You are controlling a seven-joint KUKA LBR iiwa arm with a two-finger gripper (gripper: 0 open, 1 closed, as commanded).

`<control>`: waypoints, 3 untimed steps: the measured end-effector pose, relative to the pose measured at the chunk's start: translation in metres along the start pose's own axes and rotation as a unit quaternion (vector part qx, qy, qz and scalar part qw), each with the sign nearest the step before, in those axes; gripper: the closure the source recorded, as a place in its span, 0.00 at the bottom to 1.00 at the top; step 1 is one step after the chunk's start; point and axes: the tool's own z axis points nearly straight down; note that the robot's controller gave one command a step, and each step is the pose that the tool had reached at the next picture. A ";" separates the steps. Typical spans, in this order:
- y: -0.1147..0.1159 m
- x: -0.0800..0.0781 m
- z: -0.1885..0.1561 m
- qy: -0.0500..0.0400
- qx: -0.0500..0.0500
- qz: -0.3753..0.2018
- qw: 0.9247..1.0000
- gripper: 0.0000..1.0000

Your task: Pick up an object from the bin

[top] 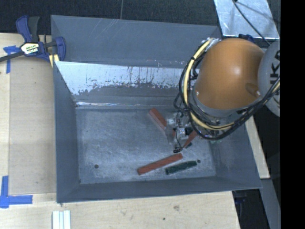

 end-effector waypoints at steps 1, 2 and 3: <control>0.000 0.002 0.005 0.004 0.000 0.001 1.000 0.00; 0.000 -0.003 0.152 0.005 -0.001 0.036 0.999 0.00; 0.000 0.013 0.168 0.001 0.000 -0.061 0.998 0.00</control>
Offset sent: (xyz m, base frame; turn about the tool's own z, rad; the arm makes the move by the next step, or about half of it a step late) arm 0.0000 0.0000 0.0000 0.0000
